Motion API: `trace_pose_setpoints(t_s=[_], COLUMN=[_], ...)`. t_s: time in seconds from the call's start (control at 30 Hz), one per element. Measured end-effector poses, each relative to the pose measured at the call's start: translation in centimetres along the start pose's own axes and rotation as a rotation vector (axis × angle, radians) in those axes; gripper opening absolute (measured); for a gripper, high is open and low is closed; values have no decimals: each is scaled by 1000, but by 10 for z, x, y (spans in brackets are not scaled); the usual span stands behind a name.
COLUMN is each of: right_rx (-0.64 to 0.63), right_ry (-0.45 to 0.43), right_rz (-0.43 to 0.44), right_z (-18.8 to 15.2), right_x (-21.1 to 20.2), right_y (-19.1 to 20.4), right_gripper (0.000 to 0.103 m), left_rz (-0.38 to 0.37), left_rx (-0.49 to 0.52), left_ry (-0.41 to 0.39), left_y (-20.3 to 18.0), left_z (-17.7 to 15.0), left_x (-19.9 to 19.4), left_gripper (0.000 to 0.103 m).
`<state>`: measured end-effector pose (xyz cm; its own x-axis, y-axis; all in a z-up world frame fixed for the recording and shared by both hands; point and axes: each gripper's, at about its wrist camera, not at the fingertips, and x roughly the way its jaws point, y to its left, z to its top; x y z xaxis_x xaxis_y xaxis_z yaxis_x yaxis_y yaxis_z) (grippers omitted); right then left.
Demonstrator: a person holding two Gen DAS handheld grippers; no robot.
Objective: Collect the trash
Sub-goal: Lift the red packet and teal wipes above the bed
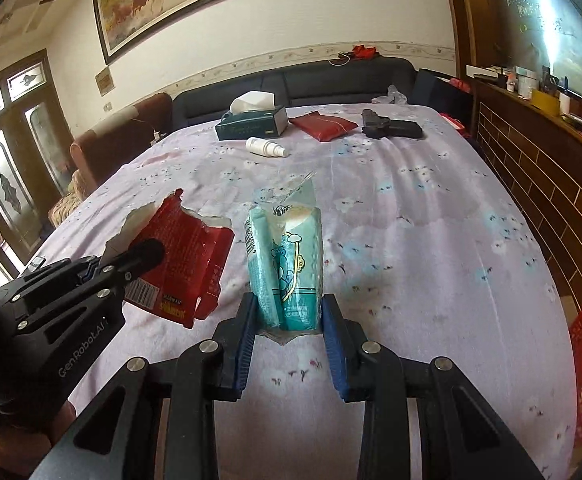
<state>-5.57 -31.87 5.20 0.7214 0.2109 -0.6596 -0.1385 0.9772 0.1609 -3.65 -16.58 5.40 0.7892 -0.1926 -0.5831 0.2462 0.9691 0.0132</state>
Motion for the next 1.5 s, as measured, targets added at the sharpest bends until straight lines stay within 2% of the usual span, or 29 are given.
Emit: trace_pose_setpoints(t_s=[0.83,1.5], right_rx=[37,100], right_ry=[-50,-104], right_rz=[-32,-67], right_z=[-8,-11], right_x=[-34,-68], right_y=[-10,-41], right_gripper=[35,35], left_rz=[2,-38], left_rx=[69,133], left_ry=[-73,-105], left_y=[-17,-48], left_z=[-1,10], left_x=[-28,-35], left_gripper=[5,5])
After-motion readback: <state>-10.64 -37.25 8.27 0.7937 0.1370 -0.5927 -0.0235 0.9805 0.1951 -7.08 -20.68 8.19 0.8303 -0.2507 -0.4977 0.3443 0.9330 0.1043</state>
